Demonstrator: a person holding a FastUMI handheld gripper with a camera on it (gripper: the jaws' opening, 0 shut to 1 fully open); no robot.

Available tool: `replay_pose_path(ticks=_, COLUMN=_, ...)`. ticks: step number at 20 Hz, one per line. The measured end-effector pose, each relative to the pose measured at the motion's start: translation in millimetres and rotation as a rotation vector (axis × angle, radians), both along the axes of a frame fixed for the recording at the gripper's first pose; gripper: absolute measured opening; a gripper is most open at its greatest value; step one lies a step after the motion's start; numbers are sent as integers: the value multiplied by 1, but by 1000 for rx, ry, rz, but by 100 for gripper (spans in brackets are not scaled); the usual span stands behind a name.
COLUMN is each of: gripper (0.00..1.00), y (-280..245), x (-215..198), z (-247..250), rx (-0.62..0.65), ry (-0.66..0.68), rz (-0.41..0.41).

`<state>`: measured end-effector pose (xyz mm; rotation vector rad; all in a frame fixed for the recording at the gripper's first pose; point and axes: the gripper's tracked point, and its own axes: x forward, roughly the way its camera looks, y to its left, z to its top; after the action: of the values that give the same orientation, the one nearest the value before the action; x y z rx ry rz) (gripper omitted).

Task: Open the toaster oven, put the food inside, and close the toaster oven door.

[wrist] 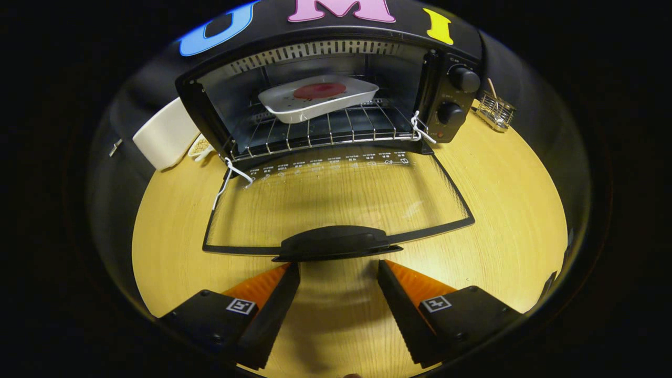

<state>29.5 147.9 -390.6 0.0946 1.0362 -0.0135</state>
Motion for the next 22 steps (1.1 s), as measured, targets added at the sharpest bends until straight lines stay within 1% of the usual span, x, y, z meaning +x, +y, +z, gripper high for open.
replay_pose_path(ticks=2, gripper=98, y=3, x=2, z=-1, rx=-30, ry=-15, rz=48)
replay_pose_path(ticks=3, gripper=98, y=4, x=1, z=3, rx=-37, ry=-17, rz=57)
replay_pose_path(ticks=5, gripper=98, y=4, x=3, z=0, rx=-27, ry=-6, rz=52)
replay_pose_path(ticks=8, gripper=98, y=3, x=3, z=6, rx=-28, ry=-17, rz=71)
replay_pose_path(ticks=15, gripper=98, y=8, x=1, z=44, rx=17, ry=-91, rz=91)
replay_pose_path(ticks=16, gripper=98, y=11, x=3, z=54, rx=29, ry=-120, rz=101)
replay_pose_path(ticks=19, gripper=98, y=12, x=23, z=99, rx=8, ry=-273, rz=150)
replay_pose_path(ticks=22, gripper=98, y=11, x=35, z=168, rx=13, ry=-462, rz=178)
